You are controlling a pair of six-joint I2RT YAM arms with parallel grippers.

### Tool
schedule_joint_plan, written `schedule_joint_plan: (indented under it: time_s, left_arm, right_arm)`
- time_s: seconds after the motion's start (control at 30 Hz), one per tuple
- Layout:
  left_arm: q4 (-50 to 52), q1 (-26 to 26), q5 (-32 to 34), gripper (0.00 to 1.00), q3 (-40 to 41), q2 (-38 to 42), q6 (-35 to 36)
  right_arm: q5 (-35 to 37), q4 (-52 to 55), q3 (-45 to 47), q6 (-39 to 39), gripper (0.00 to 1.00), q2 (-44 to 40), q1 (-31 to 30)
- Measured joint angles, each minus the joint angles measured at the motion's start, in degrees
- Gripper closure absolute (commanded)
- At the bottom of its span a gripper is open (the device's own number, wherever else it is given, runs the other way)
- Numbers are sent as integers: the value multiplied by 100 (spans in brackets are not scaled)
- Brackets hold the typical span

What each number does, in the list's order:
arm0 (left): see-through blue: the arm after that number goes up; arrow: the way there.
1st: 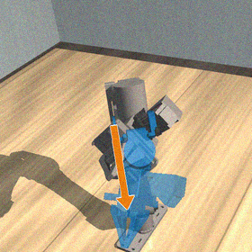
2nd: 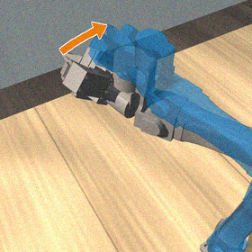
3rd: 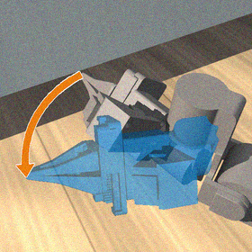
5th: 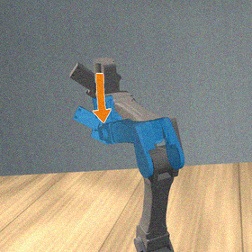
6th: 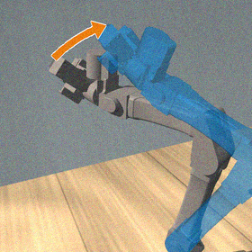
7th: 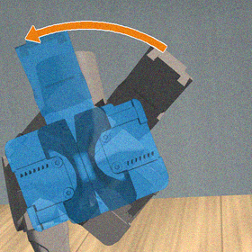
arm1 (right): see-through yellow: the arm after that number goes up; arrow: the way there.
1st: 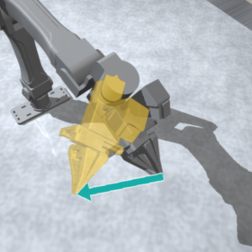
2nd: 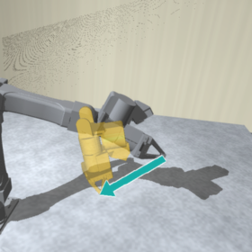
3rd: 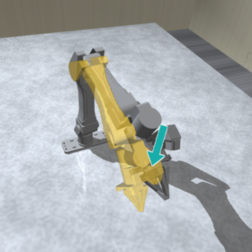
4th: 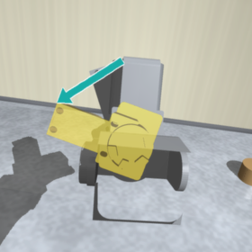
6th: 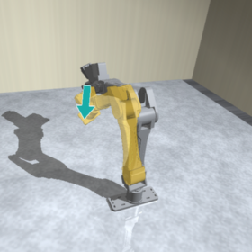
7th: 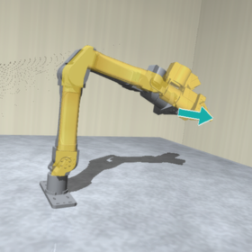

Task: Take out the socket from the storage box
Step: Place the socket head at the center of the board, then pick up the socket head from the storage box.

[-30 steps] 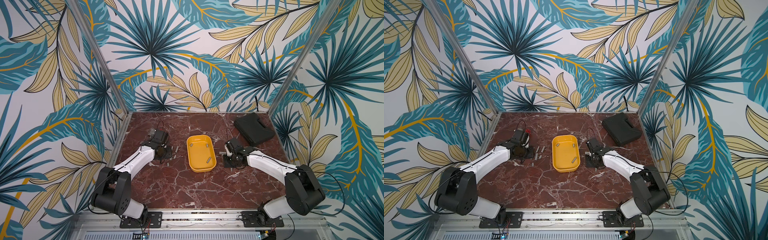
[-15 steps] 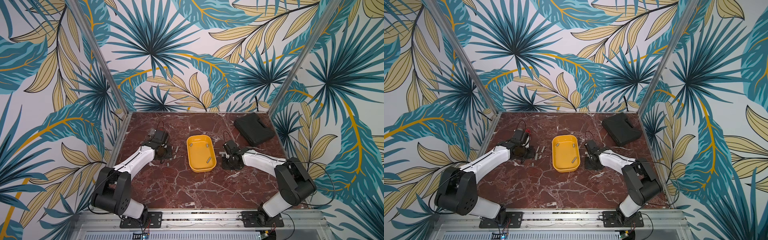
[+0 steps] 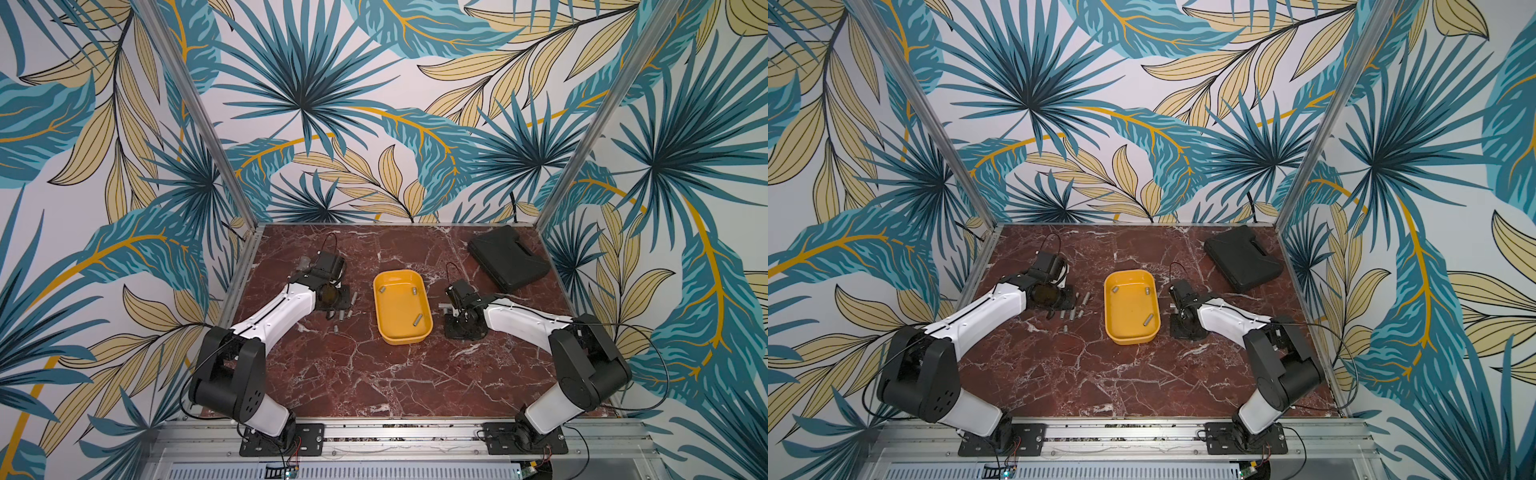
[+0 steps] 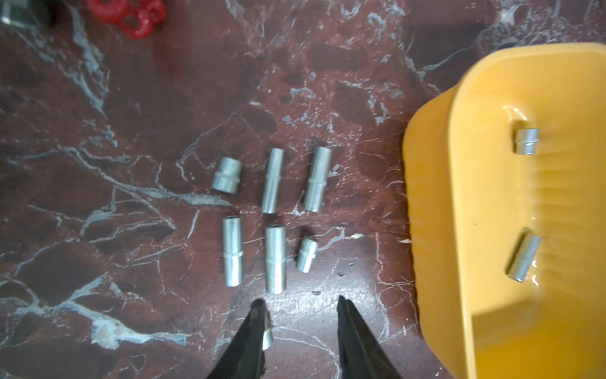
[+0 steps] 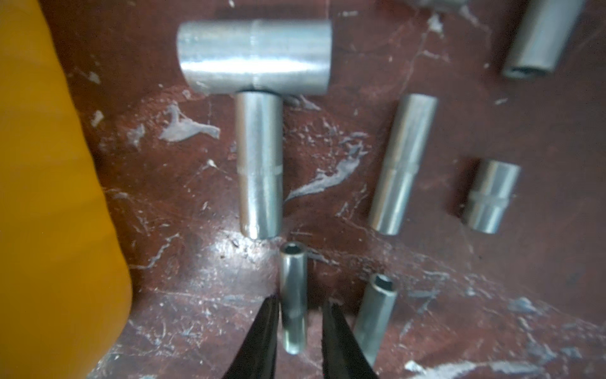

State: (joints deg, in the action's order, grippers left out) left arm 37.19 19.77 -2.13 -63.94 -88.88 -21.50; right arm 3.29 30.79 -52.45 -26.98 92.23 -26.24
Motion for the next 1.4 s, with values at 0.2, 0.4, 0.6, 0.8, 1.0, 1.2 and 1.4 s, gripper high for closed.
schedule_joint_plan:
  time_s: [0.2,0.4,0.6,0.8,1.0,1.2,1.4]
  left_arm:
    - [157,472,129,60,-675,-378,96]
    - [205,946,149,60,-1373,-1023,179]
    - [210,1368,63,60,-2238,-1853,269]
    - [170,1587,-101,60,-2964,-2695,350]
    - [127,1604,-269,60,-3392,-3314,393]
    - [114,1604,-389,60,-3856,-3729,422]
    - [31,1613,-507,60,-4092,-3995,437]
  right_arm:
    - [192,284,-472,140,73,-487,0]
    - [282,319,-717,190,73,-732,0]
    - [291,326,-717,160,73,-815,2]
    - [299,323,-654,125,73,-981,68]
    - [321,341,-522,81,73,-1215,184]
    - [315,343,-426,55,72,-1228,227]
    - [315,339,-389,42,72,-1228,249]
